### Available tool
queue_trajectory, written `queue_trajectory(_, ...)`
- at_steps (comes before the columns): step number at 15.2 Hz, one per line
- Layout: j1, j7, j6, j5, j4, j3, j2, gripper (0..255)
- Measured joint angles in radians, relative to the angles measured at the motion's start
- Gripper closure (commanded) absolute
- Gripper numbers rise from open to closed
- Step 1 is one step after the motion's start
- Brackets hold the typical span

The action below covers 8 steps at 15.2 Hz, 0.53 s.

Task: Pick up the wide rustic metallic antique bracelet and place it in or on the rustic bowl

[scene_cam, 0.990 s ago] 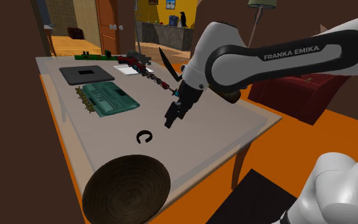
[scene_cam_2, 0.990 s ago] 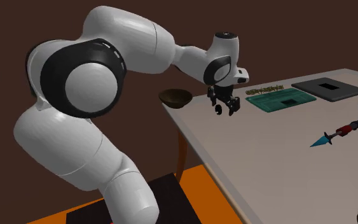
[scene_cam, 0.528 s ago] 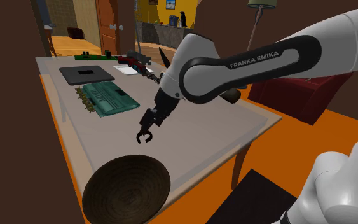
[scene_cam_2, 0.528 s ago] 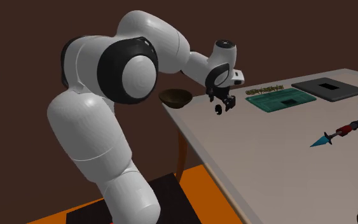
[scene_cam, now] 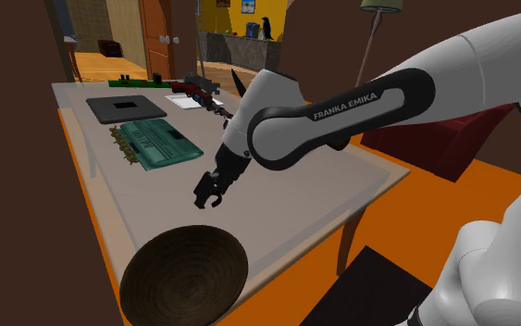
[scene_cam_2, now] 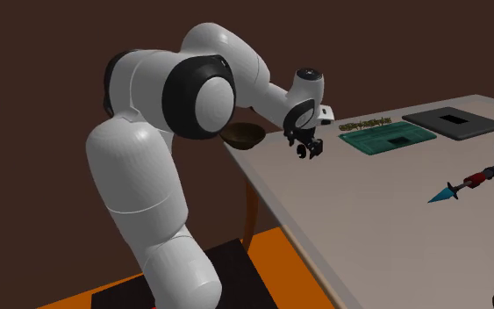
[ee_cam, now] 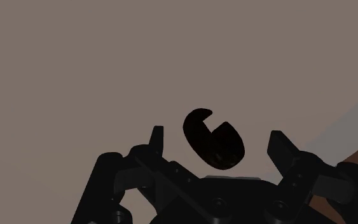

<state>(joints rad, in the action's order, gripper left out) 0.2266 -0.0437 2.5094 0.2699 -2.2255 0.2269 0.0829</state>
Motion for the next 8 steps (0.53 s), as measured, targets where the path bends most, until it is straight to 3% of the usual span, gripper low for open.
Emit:
queue_trajectory(6,0.001,0.001,0.007,-0.001,0.000,0.001,-0.007,0)
queue_trajectory(7,0.001,0.001,0.007,-0.001,0.000,0.001,-0.007,255)
queue_trajectory(8,0.001,0.001,0.007,-0.001,0.000,0.001,-0.007,255)
